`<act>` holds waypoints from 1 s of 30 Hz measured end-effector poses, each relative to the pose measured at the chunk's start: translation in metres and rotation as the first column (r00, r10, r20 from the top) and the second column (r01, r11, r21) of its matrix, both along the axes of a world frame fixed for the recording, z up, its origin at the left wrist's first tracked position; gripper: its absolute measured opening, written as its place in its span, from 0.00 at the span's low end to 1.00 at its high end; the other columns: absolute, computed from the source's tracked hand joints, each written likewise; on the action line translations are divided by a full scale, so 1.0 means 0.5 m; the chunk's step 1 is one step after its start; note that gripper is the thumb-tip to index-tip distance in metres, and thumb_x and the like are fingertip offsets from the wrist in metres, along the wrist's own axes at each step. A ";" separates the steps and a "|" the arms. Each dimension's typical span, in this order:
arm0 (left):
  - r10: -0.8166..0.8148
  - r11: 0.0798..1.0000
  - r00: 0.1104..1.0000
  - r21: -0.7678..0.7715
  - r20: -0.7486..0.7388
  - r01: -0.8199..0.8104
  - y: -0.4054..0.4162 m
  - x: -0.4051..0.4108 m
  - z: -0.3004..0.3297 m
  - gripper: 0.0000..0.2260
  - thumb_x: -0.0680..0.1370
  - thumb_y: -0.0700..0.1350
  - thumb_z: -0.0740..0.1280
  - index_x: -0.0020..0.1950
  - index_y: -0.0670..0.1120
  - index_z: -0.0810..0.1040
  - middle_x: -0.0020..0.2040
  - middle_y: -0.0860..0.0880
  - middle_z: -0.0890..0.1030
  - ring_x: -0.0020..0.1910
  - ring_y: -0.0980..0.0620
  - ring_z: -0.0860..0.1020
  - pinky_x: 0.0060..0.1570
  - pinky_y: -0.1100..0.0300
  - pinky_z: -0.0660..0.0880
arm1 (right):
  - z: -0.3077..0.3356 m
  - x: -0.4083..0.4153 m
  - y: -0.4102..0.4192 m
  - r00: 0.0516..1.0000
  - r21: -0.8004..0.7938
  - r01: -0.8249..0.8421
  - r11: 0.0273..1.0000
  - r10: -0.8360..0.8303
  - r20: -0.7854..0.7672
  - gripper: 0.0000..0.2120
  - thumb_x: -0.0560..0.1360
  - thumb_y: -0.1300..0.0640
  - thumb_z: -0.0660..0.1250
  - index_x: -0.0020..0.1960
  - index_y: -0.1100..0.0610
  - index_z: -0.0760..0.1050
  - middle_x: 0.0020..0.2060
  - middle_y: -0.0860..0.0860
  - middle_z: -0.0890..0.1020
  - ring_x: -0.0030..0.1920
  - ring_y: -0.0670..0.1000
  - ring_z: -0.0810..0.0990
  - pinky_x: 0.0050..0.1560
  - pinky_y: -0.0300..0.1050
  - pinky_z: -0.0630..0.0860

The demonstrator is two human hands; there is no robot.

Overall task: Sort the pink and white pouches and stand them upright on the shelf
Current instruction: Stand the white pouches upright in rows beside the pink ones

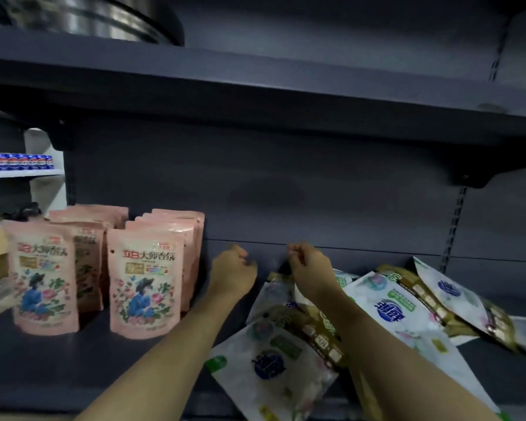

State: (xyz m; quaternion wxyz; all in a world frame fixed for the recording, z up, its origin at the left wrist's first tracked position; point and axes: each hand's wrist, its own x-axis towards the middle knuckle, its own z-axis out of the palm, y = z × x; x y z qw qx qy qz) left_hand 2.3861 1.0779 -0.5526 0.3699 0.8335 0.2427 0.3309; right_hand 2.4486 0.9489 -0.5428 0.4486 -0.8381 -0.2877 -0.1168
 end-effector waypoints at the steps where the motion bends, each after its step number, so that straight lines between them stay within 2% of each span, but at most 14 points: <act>1: -0.015 1.000 0.999 -0.019 -0.045 0.014 -0.002 0.007 0.005 0.13 0.77 0.43 0.63 0.60 0.41 0.76 0.60 0.43 0.79 0.61 0.45 0.75 0.57 0.61 0.70 | 0.010 0.008 0.004 1.000 -0.019 -0.012 1.000 0.012 -0.007 0.12 0.80 0.58 0.55 0.58 0.61 0.74 0.46 0.55 0.77 0.43 0.52 0.73 0.42 0.41 0.67; 5: -0.055 0.998 0.982 -0.031 -0.183 0.050 -0.002 0.025 0.021 0.11 0.77 0.44 0.64 0.55 0.40 0.79 0.59 0.43 0.79 0.60 0.45 0.75 0.56 0.61 0.69 | 0.037 0.023 0.027 0.997 -0.048 -0.075 0.996 0.076 0.016 0.13 0.81 0.58 0.54 0.60 0.61 0.73 0.50 0.60 0.80 0.45 0.55 0.75 0.43 0.41 0.66; 7: -0.065 0.997 0.973 -0.059 -0.220 0.053 0.006 0.030 0.018 0.10 0.76 0.45 0.65 0.50 0.40 0.80 0.55 0.43 0.80 0.56 0.46 0.77 0.51 0.62 0.70 | 0.030 0.021 0.037 0.995 -0.036 -0.093 0.995 0.094 0.030 0.13 0.80 0.59 0.54 0.60 0.61 0.73 0.53 0.60 0.80 0.49 0.56 0.76 0.44 0.41 0.67; 9: -0.074 0.997 0.950 -0.057 -0.302 0.059 0.007 0.030 0.004 0.09 0.76 0.46 0.64 0.40 0.42 0.77 0.49 0.42 0.78 0.48 0.47 0.76 0.42 0.63 0.70 | 0.014 0.018 0.040 0.994 -0.027 -0.107 0.994 0.107 0.015 0.14 0.80 0.59 0.55 0.62 0.60 0.72 0.55 0.59 0.79 0.53 0.58 0.77 0.48 0.43 0.71; 10: -0.090 0.996 0.932 -0.058 -0.351 0.074 0.006 0.032 -0.008 0.11 0.76 0.47 0.65 0.40 0.41 0.76 0.48 0.40 0.78 0.47 0.47 0.76 0.39 0.62 0.70 | 0.003 0.017 0.037 0.994 -0.023 -0.106 0.994 0.106 0.005 0.14 0.80 0.59 0.55 0.61 0.60 0.73 0.56 0.59 0.79 0.54 0.58 0.77 0.50 0.45 0.73; 11: -0.123 0.992 0.913 -0.084 -0.390 0.097 0.004 0.034 -0.022 0.13 0.76 0.49 0.65 0.46 0.39 0.77 0.50 0.39 0.78 0.47 0.46 0.76 0.38 0.61 0.71 | -0.008 0.017 0.032 0.995 -0.021 -0.102 0.995 0.102 -0.001 0.13 0.80 0.59 0.55 0.61 0.60 0.73 0.55 0.59 0.79 0.54 0.58 0.78 0.52 0.46 0.73; 12: -0.163 0.983 0.894 -0.141 -0.418 0.114 0.002 0.038 -0.038 0.17 0.75 0.51 0.66 0.53 0.38 0.77 0.54 0.39 0.78 0.49 0.46 0.77 0.41 0.59 0.72 | -0.020 0.019 0.025 0.995 -0.021 -0.095 0.995 0.095 -0.003 0.13 0.80 0.59 0.55 0.61 0.60 0.73 0.55 0.59 0.80 0.54 0.57 0.78 0.53 0.45 0.73; 14: -0.216 0.964 0.877 -0.234 -0.429 0.123 -0.005 0.049 -0.065 0.23 0.74 0.53 0.68 0.62 0.38 0.73 0.59 0.41 0.77 0.54 0.46 0.77 0.50 0.55 0.75 | -0.040 0.025 0.010 0.997 -0.026 -0.073 0.997 0.073 -0.002 0.13 0.80 0.59 0.56 0.62 0.60 0.73 0.56 0.58 0.80 0.55 0.56 0.78 0.49 0.40 0.70; 16: -0.208 0.967 0.869 -0.230 -0.449 0.113 -0.012 0.065 -0.079 0.25 0.73 0.52 0.69 0.64 0.37 0.72 0.59 0.43 0.76 0.57 0.47 0.76 0.53 0.56 0.74 | -0.058 0.029 -0.005 0.998 -0.047 -0.058 0.997 0.058 -0.001 0.14 0.80 0.59 0.56 0.63 0.60 0.72 0.57 0.56 0.79 0.56 0.54 0.77 0.47 0.36 0.67; 20: -0.145 0.989 0.831 -0.115 -0.536 0.098 -0.023 0.090 -0.077 0.22 0.75 0.50 0.68 0.64 0.39 0.72 0.55 0.45 0.76 0.59 0.46 0.77 0.47 0.59 0.72 | -0.081 0.036 -0.018 0.999 -0.071 -0.046 0.996 0.047 0.014 0.14 0.80 0.59 0.56 0.63 0.58 0.72 0.57 0.55 0.79 0.56 0.53 0.77 0.50 0.38 0.69; 22: -0.113 0.994 0.878 -0.060 -0.464 0.096 -0.022 0.102 -0.067 0.17 0.76 0.48 0.65 0.62 0.40 0.74 0.59 0.43 0.78 0.58 0.45 0.77 0.49 0.58 0.73 | -0.083 0.045 -0.018 0.999 -0.057 -0.043 0.997 0.045 0.020 0.13 0.80 0.59 0.56 0.62 0.58 0.72 0.57 0.56 0.79 0.52 0.51 0.76 0.46 0.36 0.65; 24: -0.034 0.998 0.947 0.039 -0.320 0.048 -0.019 0.103 -0.051 0.12 0.77 0.46 0.63 0.58 0.42 0.74 0.60 0.42 0.78 0.58 0.43 0.77 0.51 0.56 0.73 | -0.084 0.052 -0.017 0.999 -0.045 -0.039 0.998 0.040 0.018 0.13 0.80 0.58 0.56 0.62 0.57 0.71 0.55 0.56 0.80 0.47 0.49 0.73 0.44 0.36 0.64; 27: 0.071 0.973 0.990 0.229 -0.124 -0.041 -0.016 0.084 -0.019 0.07 0.79 0.46 0.61 0.54 0.43 0.71 0.55 0.42 0.79 0.55 0.40 0.76 0.47 0.53 0.72 | -0.086 0.064 -0.017 0.997 -0.002 -0.014 1.000 0.014 -0.076 0.13 0.80 0.57 0.55 0.63 0.56 0.70 0.54 0.55 0.80 0.47 0.50 0.75 0.46 0.40 0.69; 30: 0.038 0.916 0.999 0.401 -0.018 -0.028 -0.011 0.053 0.007 0.06 0.79 0.45 0.60 0.52 0.44 0.70 0.49 0.42 0.80 0.50 0.38 0.77 0.44 0.51 0.72 | -0.094 0.080 -0.015 0.993 0.036 -0.001 0.999 0.006 -0.117 0.13 0.79 0.58 0.58 0.63 0.57 0.70 0.50 0.54 0.78 0.48 0.51 0.75 0.49 0.44 0.71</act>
